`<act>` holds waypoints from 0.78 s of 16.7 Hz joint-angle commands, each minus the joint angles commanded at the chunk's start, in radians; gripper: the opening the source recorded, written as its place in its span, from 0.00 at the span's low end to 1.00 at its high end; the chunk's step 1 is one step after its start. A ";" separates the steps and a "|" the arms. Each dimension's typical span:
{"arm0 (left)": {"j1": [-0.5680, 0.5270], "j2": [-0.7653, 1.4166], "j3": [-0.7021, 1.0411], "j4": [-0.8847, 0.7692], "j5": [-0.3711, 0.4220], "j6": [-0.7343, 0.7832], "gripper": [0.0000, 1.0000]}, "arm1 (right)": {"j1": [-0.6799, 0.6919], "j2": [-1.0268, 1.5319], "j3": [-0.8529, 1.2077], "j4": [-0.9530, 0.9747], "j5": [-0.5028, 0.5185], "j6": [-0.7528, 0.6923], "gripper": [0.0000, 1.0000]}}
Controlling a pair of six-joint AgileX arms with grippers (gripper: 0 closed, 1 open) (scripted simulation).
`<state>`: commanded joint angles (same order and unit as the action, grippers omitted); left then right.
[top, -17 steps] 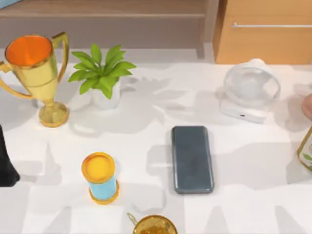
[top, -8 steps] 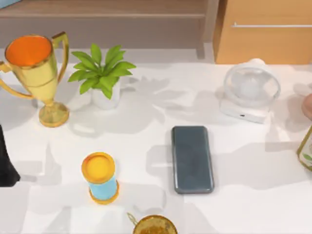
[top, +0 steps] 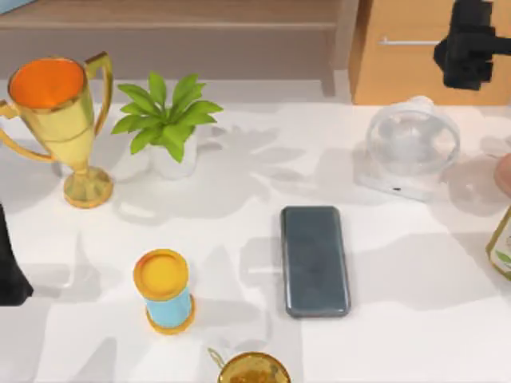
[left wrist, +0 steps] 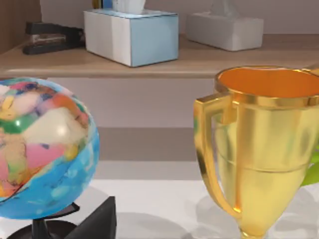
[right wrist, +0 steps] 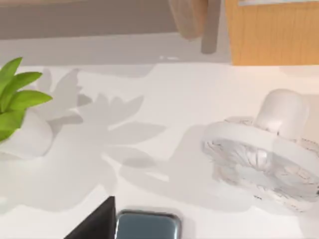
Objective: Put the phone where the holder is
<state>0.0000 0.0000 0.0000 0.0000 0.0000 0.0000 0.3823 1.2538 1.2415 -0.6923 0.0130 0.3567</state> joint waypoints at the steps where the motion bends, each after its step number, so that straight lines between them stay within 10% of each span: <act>1: 0.000 0.000 0.000 0.000 0.000 0.000 1.00 | 0.031 0.098 0.061 -0.055 0.001 0.030 1.00; 13: 0.000 0.000 0.000 0.000 0.000 0.000 1.00 | 0.298 0.841 0.420 -0.408 0.004 0.317 1.00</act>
<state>0.0000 0.0000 0.0000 0.0000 0.0000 0.0000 0.6803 2.0945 1.6611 -1.0999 0.0170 0.6737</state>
